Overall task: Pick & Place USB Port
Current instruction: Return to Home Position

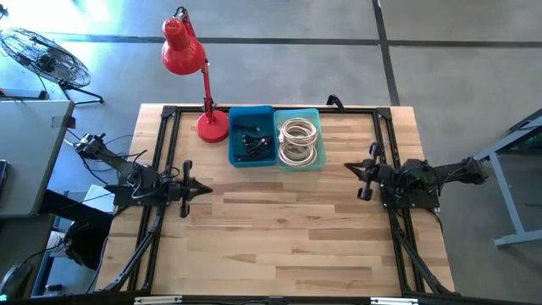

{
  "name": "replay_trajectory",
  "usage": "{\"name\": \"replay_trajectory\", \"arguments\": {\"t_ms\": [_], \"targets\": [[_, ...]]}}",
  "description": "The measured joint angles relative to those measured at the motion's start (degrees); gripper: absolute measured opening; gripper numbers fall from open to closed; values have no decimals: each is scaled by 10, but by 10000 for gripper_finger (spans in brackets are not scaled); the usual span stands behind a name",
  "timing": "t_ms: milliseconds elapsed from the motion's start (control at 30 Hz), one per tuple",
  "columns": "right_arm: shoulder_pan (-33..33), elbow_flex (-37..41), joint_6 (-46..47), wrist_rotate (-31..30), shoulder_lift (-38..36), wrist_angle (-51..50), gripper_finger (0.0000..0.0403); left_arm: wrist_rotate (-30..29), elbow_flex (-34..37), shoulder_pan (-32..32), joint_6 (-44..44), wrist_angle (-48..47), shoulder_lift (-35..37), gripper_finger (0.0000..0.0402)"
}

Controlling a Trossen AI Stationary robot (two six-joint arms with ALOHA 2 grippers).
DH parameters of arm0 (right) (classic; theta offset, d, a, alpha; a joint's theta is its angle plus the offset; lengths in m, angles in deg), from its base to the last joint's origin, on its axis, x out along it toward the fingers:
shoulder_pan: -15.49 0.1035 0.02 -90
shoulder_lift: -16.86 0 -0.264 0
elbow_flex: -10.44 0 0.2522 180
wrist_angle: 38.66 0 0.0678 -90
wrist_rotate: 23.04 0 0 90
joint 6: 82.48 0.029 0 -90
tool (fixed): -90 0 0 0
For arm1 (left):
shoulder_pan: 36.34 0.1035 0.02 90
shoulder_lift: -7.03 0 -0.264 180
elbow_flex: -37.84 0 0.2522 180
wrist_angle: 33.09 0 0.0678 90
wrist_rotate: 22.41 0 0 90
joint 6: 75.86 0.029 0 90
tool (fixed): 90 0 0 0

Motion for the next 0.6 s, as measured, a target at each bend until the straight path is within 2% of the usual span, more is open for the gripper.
{"name": "replay_trajectory", "arguments": {"t_ms": [167, 400, 467, 600], "targets": [[0, 0, 0, -51, 0, -2, 0, 2, 0, 0, -1, 0, 0, 0], [0, 0, 0, -53, 0, -3, 0, 78, 0, 0, 43, -6, 0, 0], [0, 0, 0, -53, 0, -3, 0, 75, 0, 0, 52, -6, 0, 0], [0, 0, 0, -51, 0, -3, 0, 33, 0, 1, 75, -3, 0, 0]]}}
